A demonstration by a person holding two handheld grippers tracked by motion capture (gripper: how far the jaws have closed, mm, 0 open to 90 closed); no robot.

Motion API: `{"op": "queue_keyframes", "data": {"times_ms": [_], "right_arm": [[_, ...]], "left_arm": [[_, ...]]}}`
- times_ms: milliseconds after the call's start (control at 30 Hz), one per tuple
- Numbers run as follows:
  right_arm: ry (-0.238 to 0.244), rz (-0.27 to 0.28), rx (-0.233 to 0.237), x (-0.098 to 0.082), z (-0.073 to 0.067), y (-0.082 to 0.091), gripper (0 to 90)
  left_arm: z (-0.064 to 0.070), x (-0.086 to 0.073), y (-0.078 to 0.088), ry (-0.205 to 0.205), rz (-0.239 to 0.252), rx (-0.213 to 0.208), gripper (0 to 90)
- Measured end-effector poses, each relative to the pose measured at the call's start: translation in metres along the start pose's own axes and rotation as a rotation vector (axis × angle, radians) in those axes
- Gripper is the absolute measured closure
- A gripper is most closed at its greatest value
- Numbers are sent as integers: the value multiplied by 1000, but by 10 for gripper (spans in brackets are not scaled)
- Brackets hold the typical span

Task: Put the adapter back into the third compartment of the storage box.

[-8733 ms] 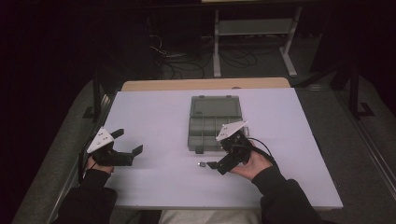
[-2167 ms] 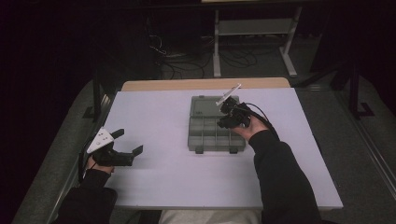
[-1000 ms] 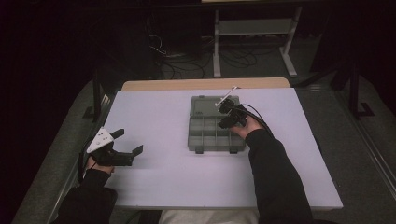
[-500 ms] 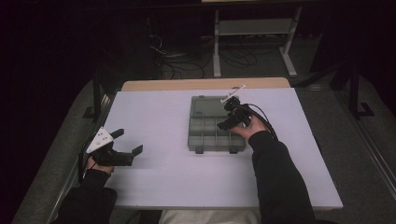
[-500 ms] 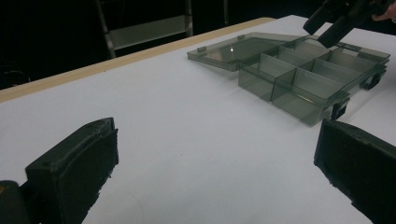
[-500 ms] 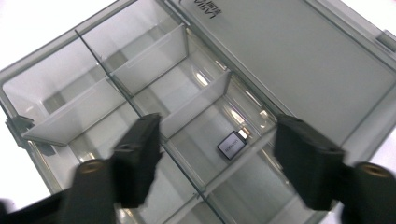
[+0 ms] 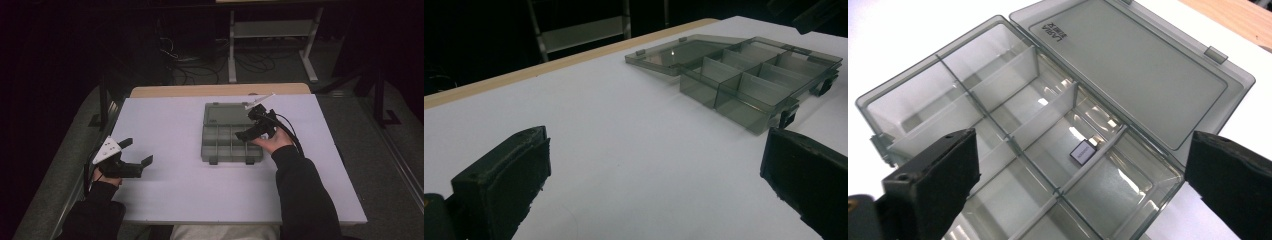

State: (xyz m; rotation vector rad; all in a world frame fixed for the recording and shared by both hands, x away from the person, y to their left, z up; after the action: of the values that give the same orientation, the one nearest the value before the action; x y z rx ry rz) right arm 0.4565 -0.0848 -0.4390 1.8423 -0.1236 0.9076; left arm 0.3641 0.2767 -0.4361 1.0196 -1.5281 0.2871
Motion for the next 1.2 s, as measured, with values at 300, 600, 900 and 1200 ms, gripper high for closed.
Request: {"op": "queue_keyframes", "data": {"times_ms": [300, 600, 900, 1200], "right_arm": [[13, 48, 27, -5, -7, 13, 0], [16, 78, 49, -18, -11, 25, 0], [2, 108, 60, -30, -8, 36, 0], [-34, 133, 94, -36, -3, 47, 0]], "left_arm": [[0, 0, 0, 5, 0, -1, 0], [0, 0, 0, 6, -2, 0, 0], [0, 0, 0, 5, -5, 1, 0], [-1, -1, 0, 7, -7, 4, 0]]}}
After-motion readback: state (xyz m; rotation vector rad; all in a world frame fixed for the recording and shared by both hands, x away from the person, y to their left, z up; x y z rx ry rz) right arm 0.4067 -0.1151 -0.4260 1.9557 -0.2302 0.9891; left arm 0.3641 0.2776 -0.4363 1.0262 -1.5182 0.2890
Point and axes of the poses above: each handheld gripper's, and its own axes: y roughly backward along the jaws, x roughly out of its top, z roughly to its right, the point moved 8 cm from there along -y, roughly forward along the jaws, and after that the axes turned 14 degrees about -y, right-handed, at the moved point
